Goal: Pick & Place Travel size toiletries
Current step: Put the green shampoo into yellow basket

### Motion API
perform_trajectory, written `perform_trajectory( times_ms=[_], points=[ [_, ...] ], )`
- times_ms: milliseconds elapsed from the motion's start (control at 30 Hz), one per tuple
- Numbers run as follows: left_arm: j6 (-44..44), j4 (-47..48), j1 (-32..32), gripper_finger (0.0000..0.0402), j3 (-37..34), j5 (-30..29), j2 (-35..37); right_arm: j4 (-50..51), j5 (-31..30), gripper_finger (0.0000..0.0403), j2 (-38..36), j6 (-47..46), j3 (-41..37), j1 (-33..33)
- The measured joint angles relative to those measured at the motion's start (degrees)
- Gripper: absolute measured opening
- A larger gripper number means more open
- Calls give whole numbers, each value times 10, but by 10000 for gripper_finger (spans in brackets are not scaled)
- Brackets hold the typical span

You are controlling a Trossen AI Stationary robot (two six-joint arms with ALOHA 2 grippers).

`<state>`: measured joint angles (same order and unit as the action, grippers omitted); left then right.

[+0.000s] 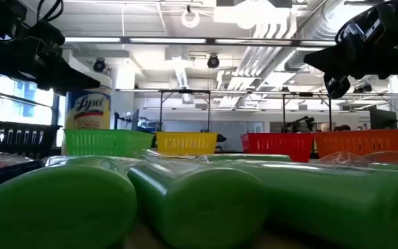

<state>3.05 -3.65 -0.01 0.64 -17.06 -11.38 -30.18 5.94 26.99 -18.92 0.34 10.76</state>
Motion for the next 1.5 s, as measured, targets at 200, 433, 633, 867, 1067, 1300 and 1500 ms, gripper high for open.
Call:
perform_trajectory(
  times_ms=[200,433,633,867,1067,1300,1500],
  points=[
    [7,-5,0,2,9,-2,0,0,0,4,1,-7,0,-2],
    [7,-4,0,2,14,-2,0,-1,0,4,3,-3,0,-23],
    [7,-5,0,2,15,-2,0,-4,-25,4,3,6,0,-46],
    [1,-10,0,2,15,-5,0,-12,-50,4,3,19,0,-72],
    [0,-10,0,2,16,-7,0,-27,-50,4,3,27,0,-88],
    [2,-10,0,2,17,-7,0,-48,-46,4,3,25,0,-93],
    [2,-10,0,2,17,-7,0,-48,-44,4,3,26,0,-93]
  ],
)
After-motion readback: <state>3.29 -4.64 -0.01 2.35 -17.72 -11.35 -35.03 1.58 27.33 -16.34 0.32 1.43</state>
